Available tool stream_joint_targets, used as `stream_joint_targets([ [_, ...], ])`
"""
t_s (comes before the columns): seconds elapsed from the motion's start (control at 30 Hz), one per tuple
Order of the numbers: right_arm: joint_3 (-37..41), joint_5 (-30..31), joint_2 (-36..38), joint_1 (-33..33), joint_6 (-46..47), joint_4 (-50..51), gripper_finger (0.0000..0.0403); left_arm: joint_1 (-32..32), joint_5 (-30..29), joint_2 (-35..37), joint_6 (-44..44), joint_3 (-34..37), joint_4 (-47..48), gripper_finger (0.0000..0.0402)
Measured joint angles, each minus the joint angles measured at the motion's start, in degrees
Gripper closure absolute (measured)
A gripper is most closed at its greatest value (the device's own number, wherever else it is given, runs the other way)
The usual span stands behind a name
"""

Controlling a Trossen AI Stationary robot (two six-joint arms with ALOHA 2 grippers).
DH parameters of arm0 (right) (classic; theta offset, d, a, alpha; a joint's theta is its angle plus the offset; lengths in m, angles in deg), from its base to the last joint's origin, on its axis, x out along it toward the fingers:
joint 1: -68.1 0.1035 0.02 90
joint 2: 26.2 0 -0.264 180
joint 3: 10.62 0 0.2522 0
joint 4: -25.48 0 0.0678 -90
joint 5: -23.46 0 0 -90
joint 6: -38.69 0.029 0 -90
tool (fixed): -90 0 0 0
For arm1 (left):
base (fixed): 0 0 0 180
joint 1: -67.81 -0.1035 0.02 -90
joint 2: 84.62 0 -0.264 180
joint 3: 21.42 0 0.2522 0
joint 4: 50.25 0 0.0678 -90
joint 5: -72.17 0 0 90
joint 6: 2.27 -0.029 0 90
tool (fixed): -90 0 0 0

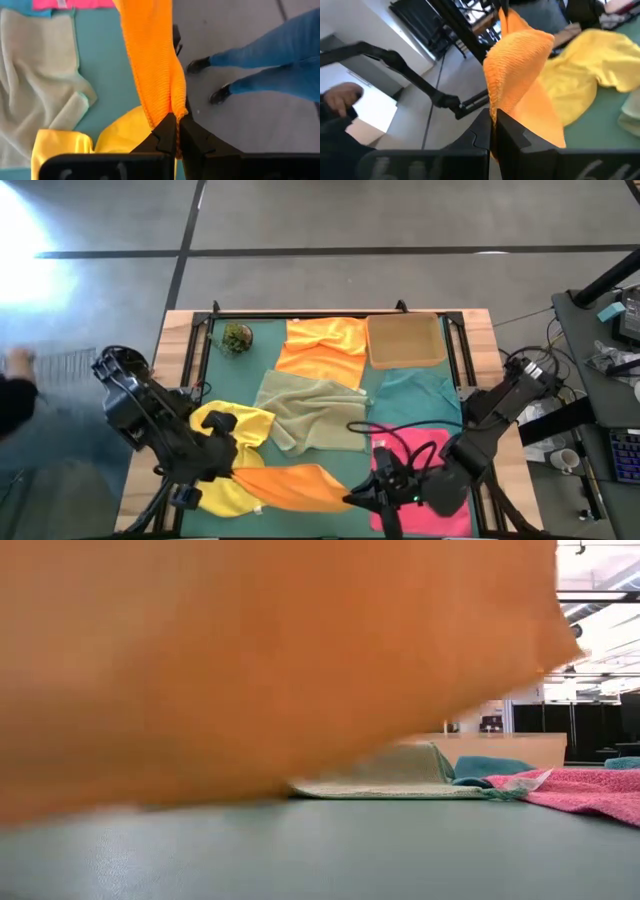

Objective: Fold microfiber towels
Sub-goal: Fold the bottom orange towel

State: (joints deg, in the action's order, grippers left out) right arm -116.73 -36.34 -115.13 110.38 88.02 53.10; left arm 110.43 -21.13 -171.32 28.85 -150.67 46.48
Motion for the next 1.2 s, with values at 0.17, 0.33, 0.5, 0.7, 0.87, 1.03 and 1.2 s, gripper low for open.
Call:
stream_joint_targets([
  [0.17, 0.0, 0.0, -2.0, 0.4, 1.8, -1.7, 0.0394, 0.2, 2.6, -1.0, 0.6, 1.4, -0.1, 0.0401],
  [0.33, 0.0, 1.4, -2.1, 1.1, 2.2, -3.6, 0.0394, 0.1, 5.8, -1.2, 4.4, 0.7, -5.0, 0.0401],
  [0.5, 0.0, 4.3, -1.5, 1.7, 0.9, -3.4, 0.0394, 0.1, 5.7, -0.4, 3.4, -0.1, -5.6, 0.0401],
  [0.7, 0.0, 7.7, -2.1, 0.8, 5.6, 7.6, 0.0394, -1.3, -2.4, -0.6, -3.6, 3.5, 0.9, 0.0402],
  [0.87, 0.7, 18.2, -2.1, -0.2, 14.7, 22.4, 0.0394, -3.9, -15.6, -0.6, -8.1, 9.8, 5.8, 0.0402],
  [1.03, 0.8, 19.0, -2.1, -2.2, 16.7, 31.2, 0.0394, -8.8, -21.1, -0.5, -13.5, 15.7, 5.7, 0.0402],
  [1.2, 2.7, 21.3, -2.1, -5.3, 13.5, 35.8, 0.0394, -14.7, -23.8, -0.6, -18.2, 21.8, 4.4, 0.0402],
])
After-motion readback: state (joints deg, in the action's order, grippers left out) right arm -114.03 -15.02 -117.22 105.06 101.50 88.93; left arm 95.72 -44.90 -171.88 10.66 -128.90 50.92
